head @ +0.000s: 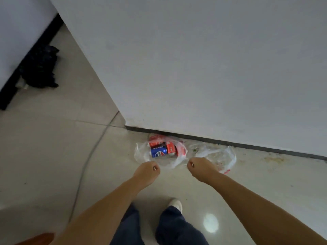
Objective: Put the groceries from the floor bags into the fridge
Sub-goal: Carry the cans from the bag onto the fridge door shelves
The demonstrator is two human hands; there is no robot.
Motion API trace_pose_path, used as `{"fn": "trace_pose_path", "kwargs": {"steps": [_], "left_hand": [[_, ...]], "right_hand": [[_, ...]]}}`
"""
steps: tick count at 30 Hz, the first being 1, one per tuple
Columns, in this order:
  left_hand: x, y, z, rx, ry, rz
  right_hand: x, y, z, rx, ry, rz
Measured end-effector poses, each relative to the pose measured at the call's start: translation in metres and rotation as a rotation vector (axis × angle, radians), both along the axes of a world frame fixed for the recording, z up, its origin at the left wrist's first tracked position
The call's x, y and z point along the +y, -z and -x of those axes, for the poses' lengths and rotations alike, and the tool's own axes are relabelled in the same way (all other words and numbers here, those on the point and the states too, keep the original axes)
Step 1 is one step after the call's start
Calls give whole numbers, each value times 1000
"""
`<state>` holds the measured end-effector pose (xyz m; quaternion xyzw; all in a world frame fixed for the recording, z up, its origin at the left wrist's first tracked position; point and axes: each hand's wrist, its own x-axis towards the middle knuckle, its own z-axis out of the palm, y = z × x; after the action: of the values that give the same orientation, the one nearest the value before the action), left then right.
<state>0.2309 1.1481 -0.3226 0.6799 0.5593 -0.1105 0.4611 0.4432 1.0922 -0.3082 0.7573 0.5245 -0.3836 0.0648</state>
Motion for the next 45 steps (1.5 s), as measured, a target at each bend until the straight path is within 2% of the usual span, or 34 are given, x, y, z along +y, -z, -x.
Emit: {"fn": "trace_pose_path", "kwargs": {"steps": [4,10,14,18,20,23,28,33,36,41,45], "left_hand": [[31,126,3,9,99,38],[103,314,-6,0,206,-48],[145,402,-23,-21,382,-193],[180,436,-34,-84,650,-373],[181,442,-40,-101,701,-379],[159,453,-50,36,728,-357],[149,478,-56,118,683,-336],[149,495,-48,84,605,-305],[144,479,-37,-26,420,-237],[119,410,-14,-108,-91,-32],[101,335,-4,-96,-173,66]], "right_hand": [[31,130,25,31,-12,21],[94,322,36,-20,-66,17],[143,399,17,-200,-220,-173],[171,439,-10,-224,-127,-206],[176,448,-15,-214,-61,-216],[176,449,-6,-179,87,-162],[186,466,10,-187,95,3],[188,473,10,-223,144,-72],[176,455,16,-184,309,-92],[128,384,28,-30,435,-32],[96,311,38,58,456,-18]]}}
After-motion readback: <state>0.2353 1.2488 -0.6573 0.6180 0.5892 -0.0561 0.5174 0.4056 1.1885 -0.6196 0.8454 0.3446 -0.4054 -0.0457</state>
